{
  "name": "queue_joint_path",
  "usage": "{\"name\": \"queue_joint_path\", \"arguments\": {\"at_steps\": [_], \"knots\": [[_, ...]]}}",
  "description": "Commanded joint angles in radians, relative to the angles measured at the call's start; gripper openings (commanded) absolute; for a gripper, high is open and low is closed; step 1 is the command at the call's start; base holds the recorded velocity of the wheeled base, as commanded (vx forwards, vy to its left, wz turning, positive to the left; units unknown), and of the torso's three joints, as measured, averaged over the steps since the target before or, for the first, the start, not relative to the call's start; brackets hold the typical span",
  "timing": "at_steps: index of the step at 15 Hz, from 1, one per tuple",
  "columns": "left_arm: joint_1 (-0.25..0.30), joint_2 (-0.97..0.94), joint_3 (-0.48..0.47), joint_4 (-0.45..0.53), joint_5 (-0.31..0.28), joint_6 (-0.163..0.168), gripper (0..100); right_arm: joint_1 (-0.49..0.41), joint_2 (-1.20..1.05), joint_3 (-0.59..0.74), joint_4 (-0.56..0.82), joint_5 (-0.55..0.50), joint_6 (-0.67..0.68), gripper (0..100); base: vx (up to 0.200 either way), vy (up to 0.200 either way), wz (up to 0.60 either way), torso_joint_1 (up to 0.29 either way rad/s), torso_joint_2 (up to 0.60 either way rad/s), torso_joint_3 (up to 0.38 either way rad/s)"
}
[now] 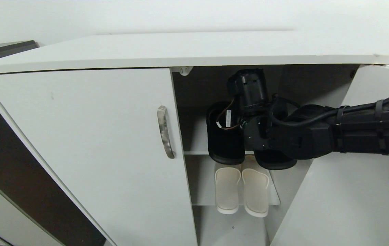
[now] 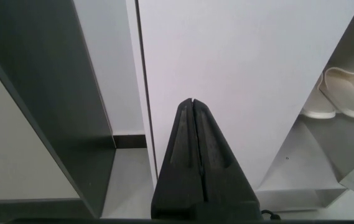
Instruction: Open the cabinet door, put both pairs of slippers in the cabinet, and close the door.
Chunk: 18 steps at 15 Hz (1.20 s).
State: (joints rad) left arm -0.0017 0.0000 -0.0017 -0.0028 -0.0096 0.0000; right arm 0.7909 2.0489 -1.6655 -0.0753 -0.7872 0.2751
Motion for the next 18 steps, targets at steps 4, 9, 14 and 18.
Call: {"name": "queue_joint_path", "arguments": {"at_steps": [4, 9, 14, 18], "knots": [[0.0, 0.002, 0.0, 0.0, 0.0, 0.0, 0, -0.005, 0.03, -0.013, 0.0, 0.003, 0.004, 0, 0.0, 0.0, 0.0, 0.0, 0.0, 0.0], [0.0, 0.002, 0.0, 0.0, 0.0, 0.0, 0, -0.007, 0.046, -0.014, -0.001, 0.011, 0.01, 0, 0.0, 0.0, 0.0, 0.0, 0.0, 0.0], [0.0, 0.002, 0.0, 0.0, 0.0, 0.0, 0, -0.007, 0.046, -0.011, 0.0, 0.011, 0.01, 0, 0.0, 0.0, 0.0, 0.0, 0.0, 0.0], [0.0, 0.002, 0.0, 0.0, 0.0, 0.0, 0, -0.005, 0.037, -0.002, 0.003, 0.01, 0.007, 100, 0.0, 0.0, 0.0, 0.0, 0.0, 0.0]]}}
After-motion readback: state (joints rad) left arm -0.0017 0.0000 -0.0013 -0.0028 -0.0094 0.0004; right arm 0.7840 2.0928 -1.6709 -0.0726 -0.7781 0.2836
